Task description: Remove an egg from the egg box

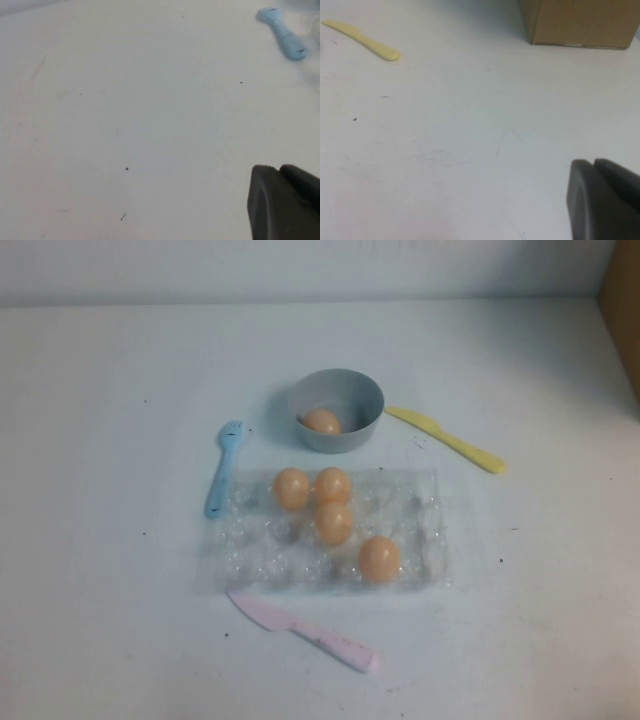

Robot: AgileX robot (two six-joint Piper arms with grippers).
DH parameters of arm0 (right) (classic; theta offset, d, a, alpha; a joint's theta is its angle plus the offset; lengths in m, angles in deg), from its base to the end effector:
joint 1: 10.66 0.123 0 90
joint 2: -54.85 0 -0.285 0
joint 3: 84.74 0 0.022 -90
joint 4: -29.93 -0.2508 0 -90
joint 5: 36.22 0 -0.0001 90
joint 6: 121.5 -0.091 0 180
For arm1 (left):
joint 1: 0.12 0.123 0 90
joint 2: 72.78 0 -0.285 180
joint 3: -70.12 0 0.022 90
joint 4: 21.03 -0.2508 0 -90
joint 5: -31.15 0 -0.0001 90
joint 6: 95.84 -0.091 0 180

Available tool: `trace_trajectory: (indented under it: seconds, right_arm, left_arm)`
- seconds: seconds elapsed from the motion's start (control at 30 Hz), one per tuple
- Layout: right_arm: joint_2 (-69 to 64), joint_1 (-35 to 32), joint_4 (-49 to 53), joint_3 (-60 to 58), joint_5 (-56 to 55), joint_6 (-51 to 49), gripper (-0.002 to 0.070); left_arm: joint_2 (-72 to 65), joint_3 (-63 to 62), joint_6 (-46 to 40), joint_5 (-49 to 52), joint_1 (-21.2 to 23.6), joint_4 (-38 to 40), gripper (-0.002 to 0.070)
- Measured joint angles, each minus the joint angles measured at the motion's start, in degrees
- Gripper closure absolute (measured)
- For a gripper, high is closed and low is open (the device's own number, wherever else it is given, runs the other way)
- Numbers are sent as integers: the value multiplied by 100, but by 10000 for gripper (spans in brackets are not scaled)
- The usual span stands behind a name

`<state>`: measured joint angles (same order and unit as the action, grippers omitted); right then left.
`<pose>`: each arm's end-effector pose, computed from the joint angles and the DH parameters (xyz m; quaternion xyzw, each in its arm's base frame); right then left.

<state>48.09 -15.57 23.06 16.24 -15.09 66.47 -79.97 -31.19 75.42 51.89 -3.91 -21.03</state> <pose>0.0526 -0.0006 0.1706 0.0106 0.8025 -0.0164 0.5963 0.0529 -0.0035 0.1725 0.0875 0.7971 0.0258 0.5969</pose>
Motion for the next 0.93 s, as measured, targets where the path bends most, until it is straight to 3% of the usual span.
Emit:
trace_trajectory:
  seconds: [0.93]
  right_arm:
    - [0, 0, 0, 0, 0, 0, 694]
  left_arm:
    - [0, 0, -87, 41, 7, 154, 678]
